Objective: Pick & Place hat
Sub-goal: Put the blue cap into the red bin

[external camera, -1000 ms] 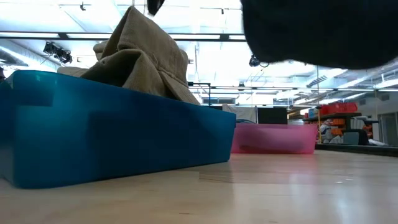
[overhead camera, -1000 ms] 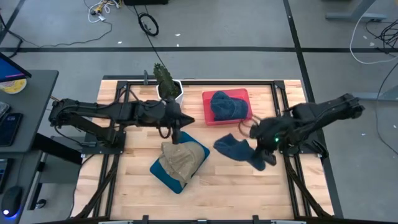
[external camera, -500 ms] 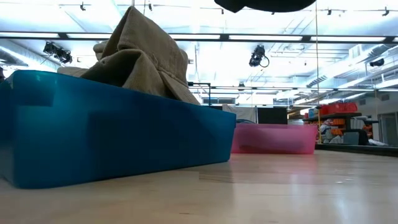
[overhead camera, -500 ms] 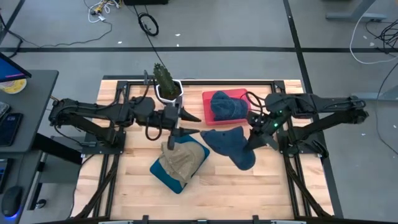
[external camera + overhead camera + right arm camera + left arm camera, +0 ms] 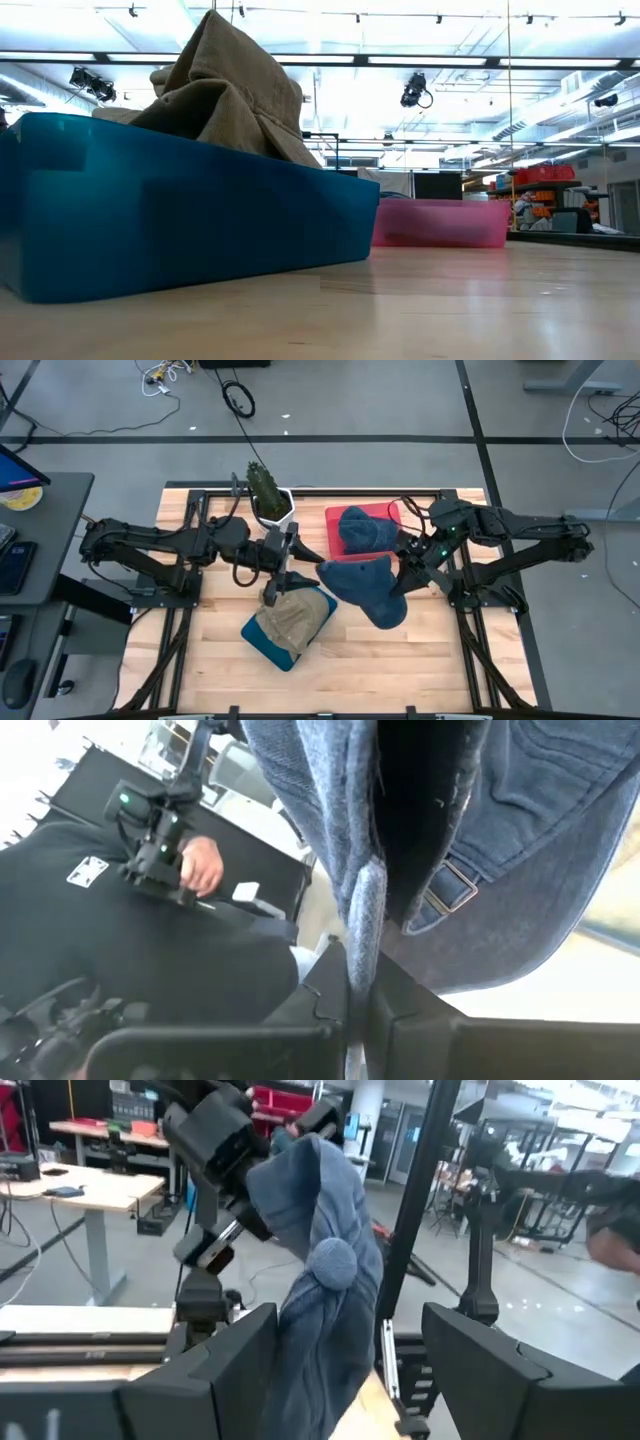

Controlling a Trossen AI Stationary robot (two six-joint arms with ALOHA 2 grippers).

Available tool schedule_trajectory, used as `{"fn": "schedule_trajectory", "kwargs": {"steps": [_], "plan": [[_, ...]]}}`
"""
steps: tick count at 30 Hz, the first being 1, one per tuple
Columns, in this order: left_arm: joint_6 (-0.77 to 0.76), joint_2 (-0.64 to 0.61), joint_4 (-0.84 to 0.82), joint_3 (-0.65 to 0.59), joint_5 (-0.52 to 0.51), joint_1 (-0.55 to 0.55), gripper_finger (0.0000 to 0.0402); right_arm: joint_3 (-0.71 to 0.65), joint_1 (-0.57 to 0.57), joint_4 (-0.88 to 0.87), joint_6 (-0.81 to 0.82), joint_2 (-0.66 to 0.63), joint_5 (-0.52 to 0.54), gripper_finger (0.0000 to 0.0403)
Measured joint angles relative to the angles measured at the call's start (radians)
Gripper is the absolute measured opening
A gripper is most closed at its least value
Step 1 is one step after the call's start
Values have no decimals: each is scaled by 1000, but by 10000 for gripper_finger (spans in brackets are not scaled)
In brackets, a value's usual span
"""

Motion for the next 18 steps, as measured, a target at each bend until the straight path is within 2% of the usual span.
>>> {"fn": "schedule_trajectory", "kwargs": {"steps": [9,14,18], "plan": [[-22,43,121,0,-1,8,255,0,-14,31,0,7,-8,4],[-21,55,129,1,0,8,254,0,-14,61,0,21,-14,5],[-22,59,143,0,44,8,250,0,-14,69,-1,29,-16,5]]}}
